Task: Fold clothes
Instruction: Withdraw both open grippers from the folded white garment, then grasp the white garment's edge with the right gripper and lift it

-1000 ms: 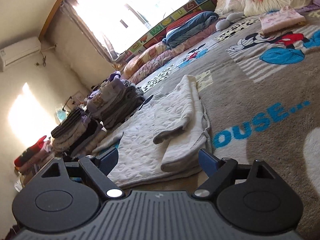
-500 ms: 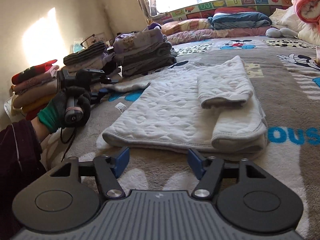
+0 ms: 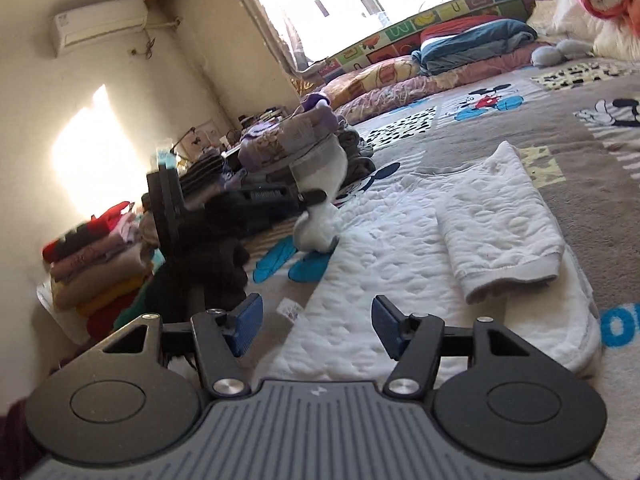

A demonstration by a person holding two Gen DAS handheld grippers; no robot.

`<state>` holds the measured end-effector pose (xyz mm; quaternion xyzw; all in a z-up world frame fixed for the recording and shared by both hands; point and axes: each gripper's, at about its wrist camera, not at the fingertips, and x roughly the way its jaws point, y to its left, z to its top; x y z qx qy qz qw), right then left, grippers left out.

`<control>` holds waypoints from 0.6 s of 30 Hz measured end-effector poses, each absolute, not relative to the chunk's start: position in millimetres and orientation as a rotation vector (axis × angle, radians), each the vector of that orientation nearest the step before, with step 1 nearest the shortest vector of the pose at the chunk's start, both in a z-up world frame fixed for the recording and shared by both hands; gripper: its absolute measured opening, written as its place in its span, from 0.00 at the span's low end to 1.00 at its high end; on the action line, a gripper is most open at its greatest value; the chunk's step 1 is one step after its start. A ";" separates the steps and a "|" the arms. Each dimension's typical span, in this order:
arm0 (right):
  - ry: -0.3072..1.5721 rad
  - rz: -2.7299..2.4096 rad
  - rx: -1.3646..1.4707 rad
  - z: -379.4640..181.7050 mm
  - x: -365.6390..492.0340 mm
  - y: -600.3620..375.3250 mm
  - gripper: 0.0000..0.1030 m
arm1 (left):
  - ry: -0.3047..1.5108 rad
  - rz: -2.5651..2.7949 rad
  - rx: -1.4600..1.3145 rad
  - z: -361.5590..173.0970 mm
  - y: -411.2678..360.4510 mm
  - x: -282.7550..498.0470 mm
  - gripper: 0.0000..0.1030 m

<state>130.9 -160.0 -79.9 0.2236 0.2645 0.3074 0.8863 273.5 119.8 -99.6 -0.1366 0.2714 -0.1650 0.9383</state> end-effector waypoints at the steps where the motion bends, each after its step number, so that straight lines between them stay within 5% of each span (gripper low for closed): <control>1: 0.553 0.634 0.505 -78.0 140.0 -158.9 0.60 | 0.581 -0.349 -0.258 -103.6 114.8 274.0 0.40; 10: 0.653 0.558 0.798 -90.5 220.5 -125.6 0.60 | 0.403 -0.444 -0.531 -76.8 182.7 239.5 0.55; 18: 0.773 0.442 0.957 -125.7 269.2 -87.7 0.60 | 0.394 -0.392 -0.600 -78.5 222.1 223.5 0.55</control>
